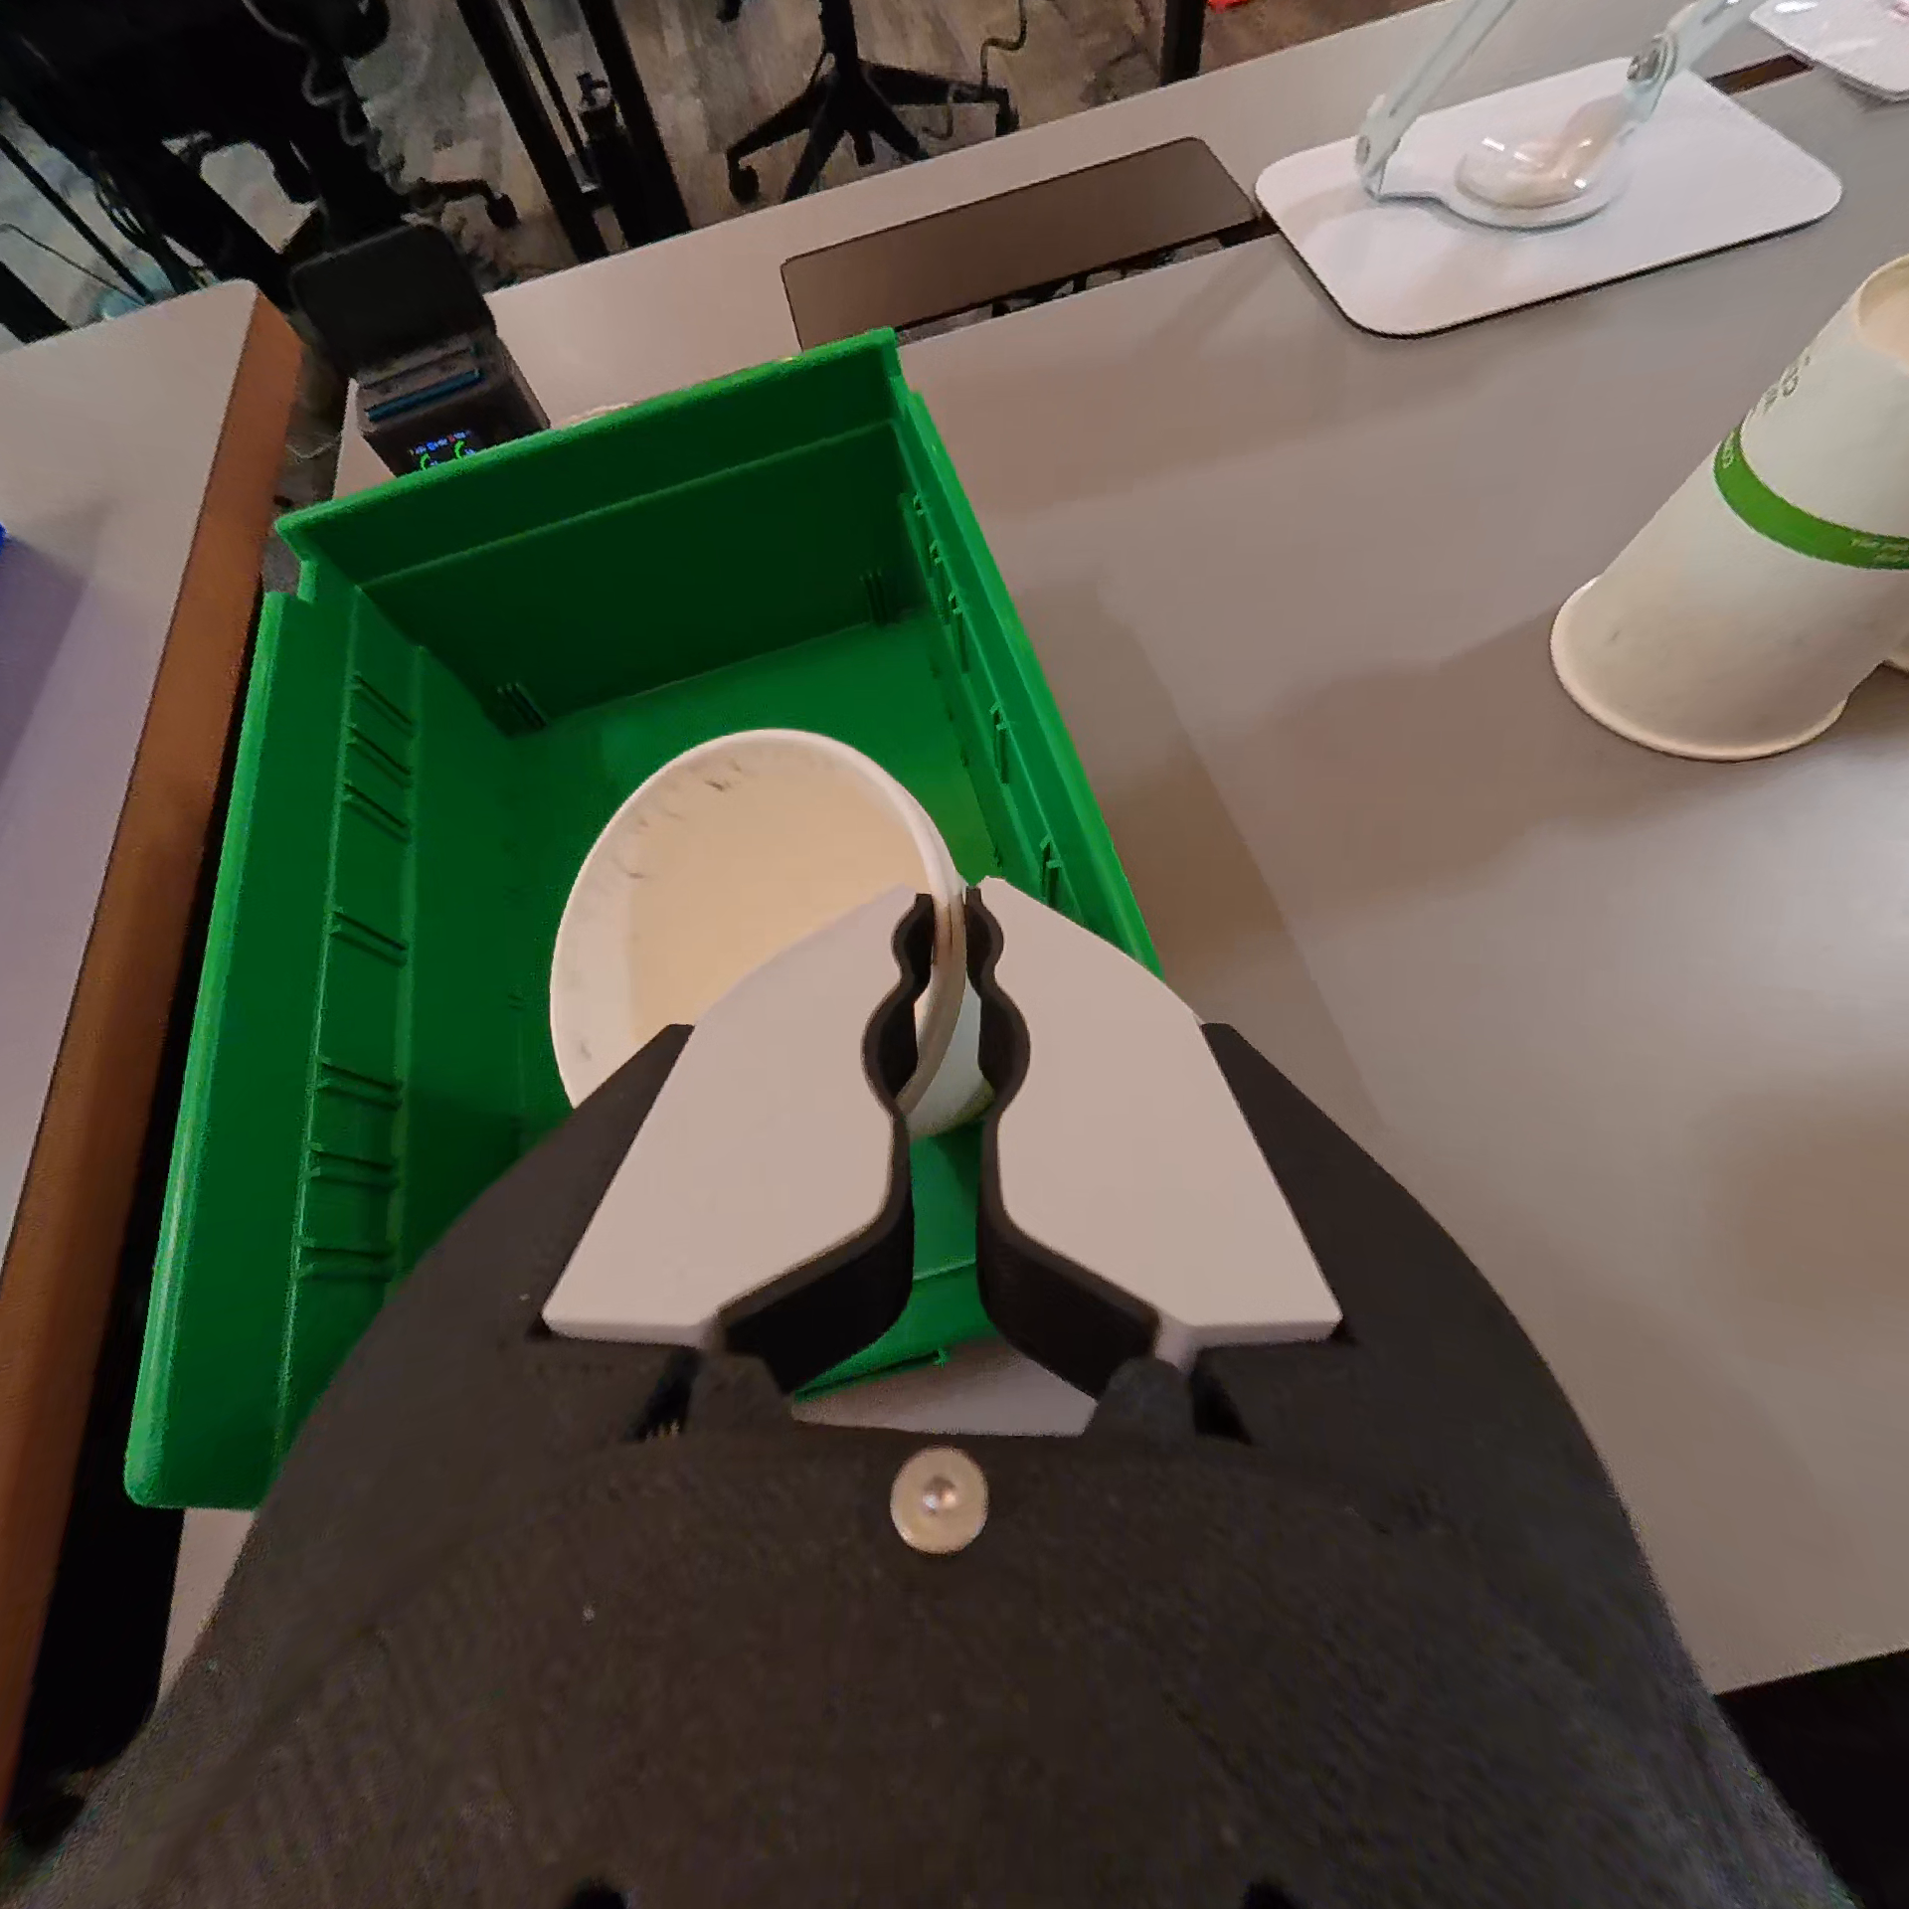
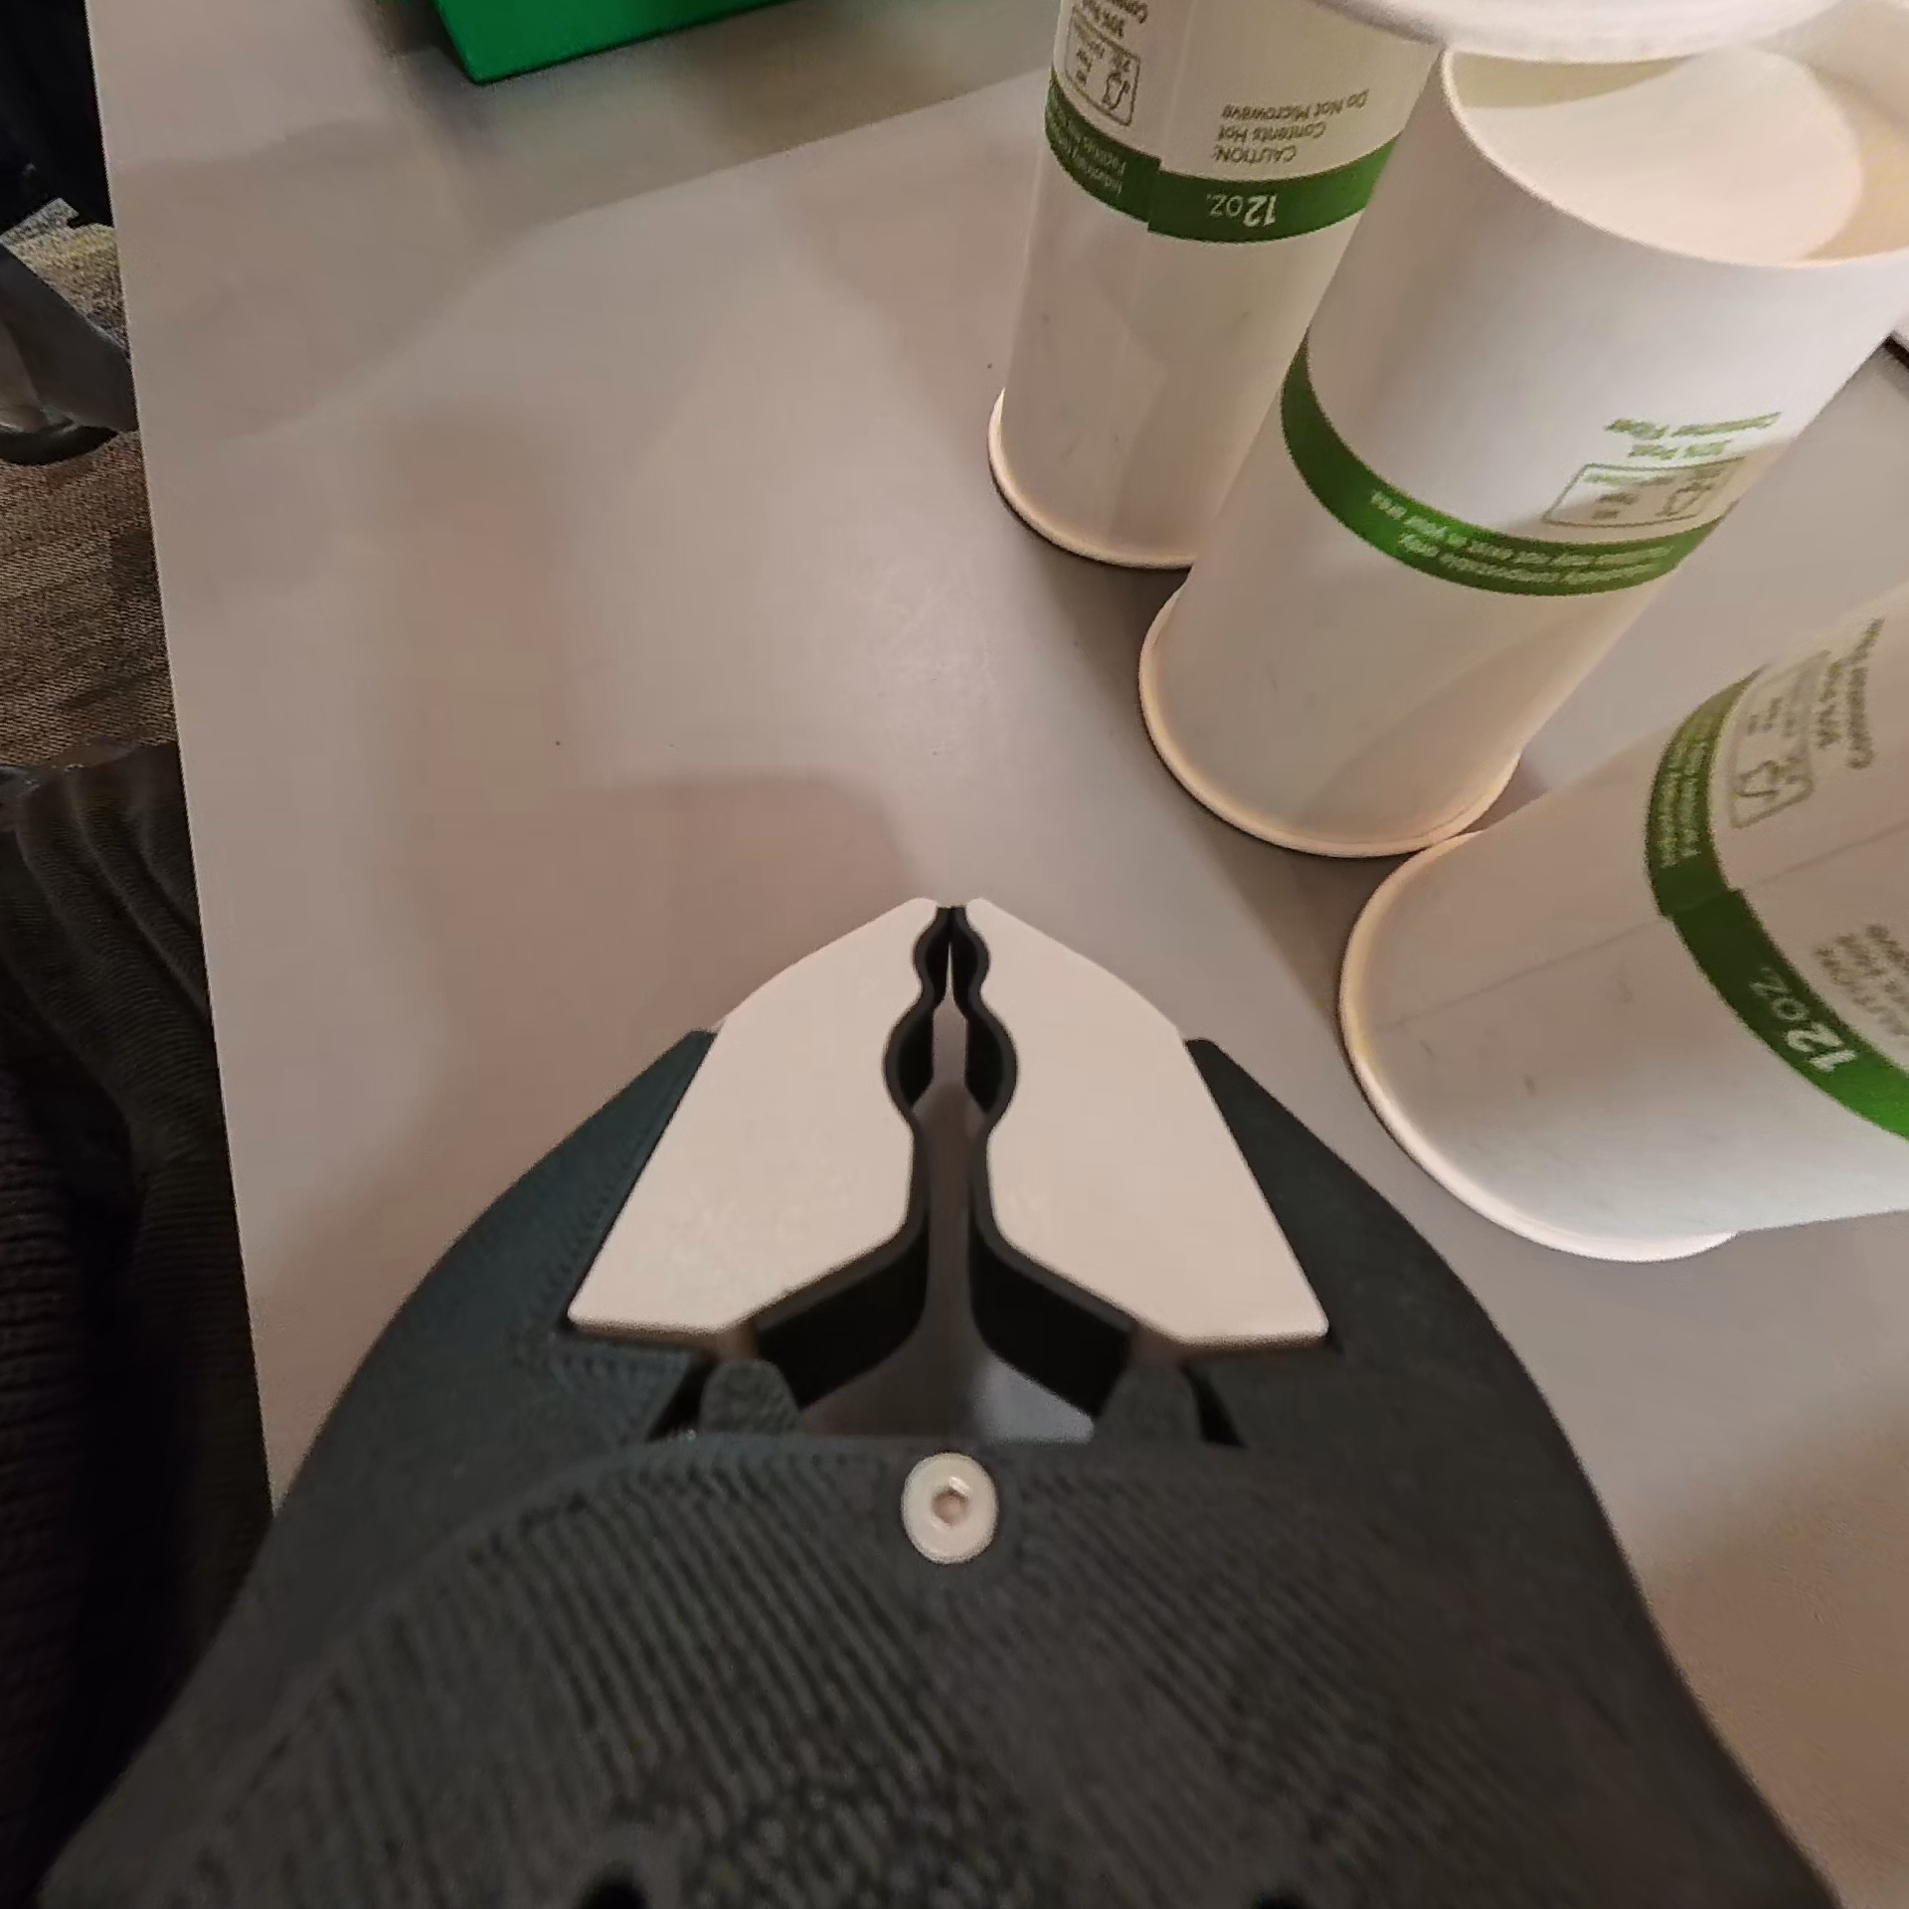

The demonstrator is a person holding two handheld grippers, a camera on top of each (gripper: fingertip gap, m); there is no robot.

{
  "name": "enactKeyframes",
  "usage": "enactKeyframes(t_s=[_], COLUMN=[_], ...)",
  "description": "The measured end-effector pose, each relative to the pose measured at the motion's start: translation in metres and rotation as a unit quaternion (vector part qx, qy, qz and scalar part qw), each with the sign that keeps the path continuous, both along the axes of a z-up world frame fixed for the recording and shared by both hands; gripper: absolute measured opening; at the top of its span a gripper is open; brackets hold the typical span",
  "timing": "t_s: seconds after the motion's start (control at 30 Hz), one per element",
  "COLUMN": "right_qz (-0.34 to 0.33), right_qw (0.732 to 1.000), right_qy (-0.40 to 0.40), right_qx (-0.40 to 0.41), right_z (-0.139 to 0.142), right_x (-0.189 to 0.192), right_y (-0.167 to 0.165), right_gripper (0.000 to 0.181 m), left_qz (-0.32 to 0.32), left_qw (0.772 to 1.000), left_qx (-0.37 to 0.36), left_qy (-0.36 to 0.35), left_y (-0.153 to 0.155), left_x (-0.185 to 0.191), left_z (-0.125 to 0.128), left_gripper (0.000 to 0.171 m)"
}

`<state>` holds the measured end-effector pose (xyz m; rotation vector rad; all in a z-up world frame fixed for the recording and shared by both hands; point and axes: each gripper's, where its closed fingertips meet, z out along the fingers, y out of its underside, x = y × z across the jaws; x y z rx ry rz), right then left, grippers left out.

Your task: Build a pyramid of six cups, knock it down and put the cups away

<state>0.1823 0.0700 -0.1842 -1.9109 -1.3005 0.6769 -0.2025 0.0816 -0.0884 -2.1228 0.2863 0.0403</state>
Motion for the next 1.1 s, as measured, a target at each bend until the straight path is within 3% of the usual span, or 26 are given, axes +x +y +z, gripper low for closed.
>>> enactKeyframes(t_s=[0.57,0.8,1.1], right_qz=[0.002,0.003,0.004], right_qw=[1.0,1.0,1.0], right_qy=[-0.006,-0.007,-0.01], right_qx=[0.0,0.0,0.001], right_z=[-0.002,-0.002,-0.003], right_x=[0.0,0.0,0.0], right_y=[-0.001,-0.001,-0.002], right_gripper=[0.001,0.0,0.0], left_qz=[-0.018,-0.035,-0.049], left_qw=[0.999,0.999,0.998], left_qx=[-0.02,-0.028,-0.026], left_qy=[0.017,0.015,0.009], left_y=[0.0,-0.001,-0.004], left_x=[0.011,0.017,0.021], left_z=[-0.009,-0.011,-0.008], left_gripper=[0.017,0.007,0.011])
